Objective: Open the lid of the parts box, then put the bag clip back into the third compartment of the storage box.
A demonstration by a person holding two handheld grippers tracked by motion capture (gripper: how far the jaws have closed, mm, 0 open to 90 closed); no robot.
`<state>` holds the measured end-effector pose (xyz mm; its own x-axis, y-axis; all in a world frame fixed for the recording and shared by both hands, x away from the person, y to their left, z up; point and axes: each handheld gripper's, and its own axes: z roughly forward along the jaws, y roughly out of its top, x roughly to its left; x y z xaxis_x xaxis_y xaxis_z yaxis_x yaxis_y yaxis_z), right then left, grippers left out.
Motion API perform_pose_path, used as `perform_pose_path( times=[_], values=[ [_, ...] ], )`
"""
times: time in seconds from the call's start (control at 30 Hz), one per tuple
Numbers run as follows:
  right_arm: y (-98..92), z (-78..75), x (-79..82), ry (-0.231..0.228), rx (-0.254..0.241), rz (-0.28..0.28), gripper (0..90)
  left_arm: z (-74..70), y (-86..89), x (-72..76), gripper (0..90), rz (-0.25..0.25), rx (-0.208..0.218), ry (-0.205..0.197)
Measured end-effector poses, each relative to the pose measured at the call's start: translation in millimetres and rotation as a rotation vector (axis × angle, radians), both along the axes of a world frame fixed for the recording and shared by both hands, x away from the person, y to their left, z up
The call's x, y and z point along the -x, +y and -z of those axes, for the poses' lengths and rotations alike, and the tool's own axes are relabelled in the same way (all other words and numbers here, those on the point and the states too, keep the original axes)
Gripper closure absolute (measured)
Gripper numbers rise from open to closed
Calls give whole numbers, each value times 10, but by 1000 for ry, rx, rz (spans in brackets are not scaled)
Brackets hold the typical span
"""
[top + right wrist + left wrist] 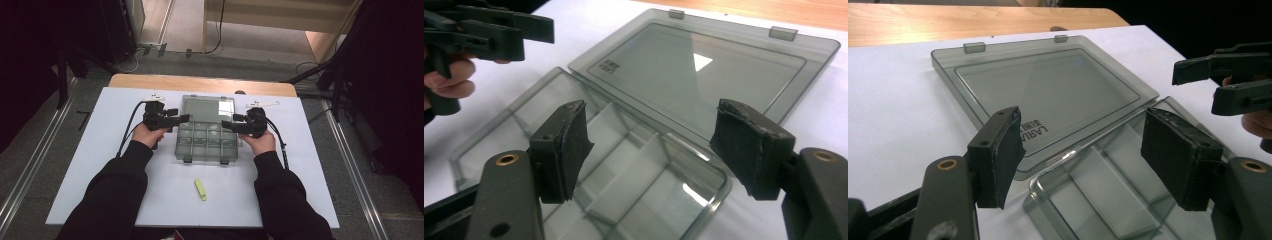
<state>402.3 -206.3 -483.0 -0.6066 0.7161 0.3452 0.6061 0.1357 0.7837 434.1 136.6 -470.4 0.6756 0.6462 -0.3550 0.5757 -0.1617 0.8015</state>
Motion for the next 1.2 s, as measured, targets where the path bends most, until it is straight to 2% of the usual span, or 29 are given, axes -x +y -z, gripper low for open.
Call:
perform_pose_path(
  times=[0.1,0.17,0.2,0.3,0.47,0.77,0.93,1.2],
  values=[
    [-6,-34,46,0,-15,-8,303,-35,10,30,319,18,3,23],
    [4,-46,80,-7,-12,-20,303,-55,20,55,319,34,23,38],
    [13,-51,97,-10,-6,-25,302,-64,20,73,318,40,27,38],
    [32,-65,137,-9,-6,-48,303,-91,22,127,318,47,3,13],
    [52,-85,230,-13,-4,-72,303,-115,41,199,318,65,-14,10],
    [89,-62,403,-7,8,-107,305,-154,47,281,318,78,-5,3],
    [72,-79,477,-12,5,-118,305,-165,64,364,318,96,-7,-7],
    [72,-95,600,-4,5,-146,297,-159,108,535,319,133,-22,0]
  ],
)
